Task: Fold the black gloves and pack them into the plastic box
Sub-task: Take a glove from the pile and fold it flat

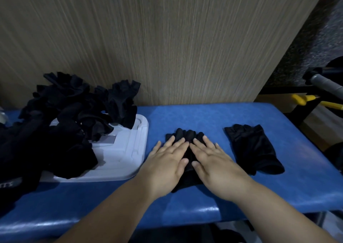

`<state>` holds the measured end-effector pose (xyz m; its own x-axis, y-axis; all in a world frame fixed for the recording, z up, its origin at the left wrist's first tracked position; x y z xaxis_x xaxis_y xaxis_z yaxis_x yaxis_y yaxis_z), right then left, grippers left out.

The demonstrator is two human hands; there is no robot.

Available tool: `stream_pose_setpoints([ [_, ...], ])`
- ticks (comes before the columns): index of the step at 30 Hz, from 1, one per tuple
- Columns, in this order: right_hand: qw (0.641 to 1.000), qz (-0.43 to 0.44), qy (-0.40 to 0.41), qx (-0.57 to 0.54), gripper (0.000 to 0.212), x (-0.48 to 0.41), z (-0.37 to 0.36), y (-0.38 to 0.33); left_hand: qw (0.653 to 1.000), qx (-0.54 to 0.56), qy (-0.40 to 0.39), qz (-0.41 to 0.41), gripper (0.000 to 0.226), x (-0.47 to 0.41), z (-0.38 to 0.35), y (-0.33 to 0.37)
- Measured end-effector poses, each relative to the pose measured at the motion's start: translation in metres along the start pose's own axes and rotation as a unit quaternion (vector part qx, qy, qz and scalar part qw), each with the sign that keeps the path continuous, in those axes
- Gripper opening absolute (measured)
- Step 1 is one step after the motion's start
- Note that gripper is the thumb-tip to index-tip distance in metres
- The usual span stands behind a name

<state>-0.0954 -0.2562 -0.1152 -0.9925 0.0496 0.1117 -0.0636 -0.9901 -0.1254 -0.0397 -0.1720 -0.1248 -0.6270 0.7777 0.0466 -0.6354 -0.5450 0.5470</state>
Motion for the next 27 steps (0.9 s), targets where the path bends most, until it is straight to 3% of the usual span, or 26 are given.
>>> stream_pose_setpoints([
  [3, 0.997, -0.010, -0.054, 0.062, 0.059, 0.003, -0.007, 0.005, 0.998, -0.040, -0.032, 0.032, 0.053, 0.001, -0.005, -0.007],
  [9, 0.994, -0.030, -0.072, 0.083, 0.059, 0.006, -0.003, 0.011, 0.997, -0.054, -0.026, 0.057, 0.054, 0.003, -0.005, -0.008],
  [14, 0.996, -0.029, 0.004, 0.090, 0.052, 0.009, 0.019, 0.026, 0.997, -0.048, -0.018, 0.064, 0.054, 0.004, -0.004, -0.009],
  [16, 0.996, -0.047, 0.057, 0.043, 0.047, 0.011, 0.032, 0.041, 0.997, -0.041, -0.016, 0.068, 0.054, 0.004, -0.003, -0.008],
  [20, 0.971, -0.174, 0.167, -0.001, 0.034, 0.026, 0.060, 0.096, 0.997, -0.024, -0.008, 0.068, 0.054, -0.001, -0.005, -0.003],
  [22, 0.948, -0.262, 0.182, 0.002, 0.032, 0.037, 0.064, 0.128, 0.998, -0.012, -0.002, 0.061, 0.053, -0.004, -0.005, -0.001],
  [27, 0.899, -0.438, 0.000, -0.023, 0.064, 0.061, 0.030, 0.176, 0.998, 0.049, 0.036, 0.033, 0.051, -0.003, 0.004, 0.006],
])
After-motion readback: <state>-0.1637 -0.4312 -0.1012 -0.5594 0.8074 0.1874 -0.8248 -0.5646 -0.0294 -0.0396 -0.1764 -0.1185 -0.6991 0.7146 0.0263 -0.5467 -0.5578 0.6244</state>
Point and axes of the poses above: each hand's wrist, its own x-axis away from the middle knuckle, its own z-axis out of the back of the hand, y = z × x, the point moved 9 cm from there along -x, towards the middle knuckle, and after that the axes turned 12 degrees about x, right-handed, at the moved point
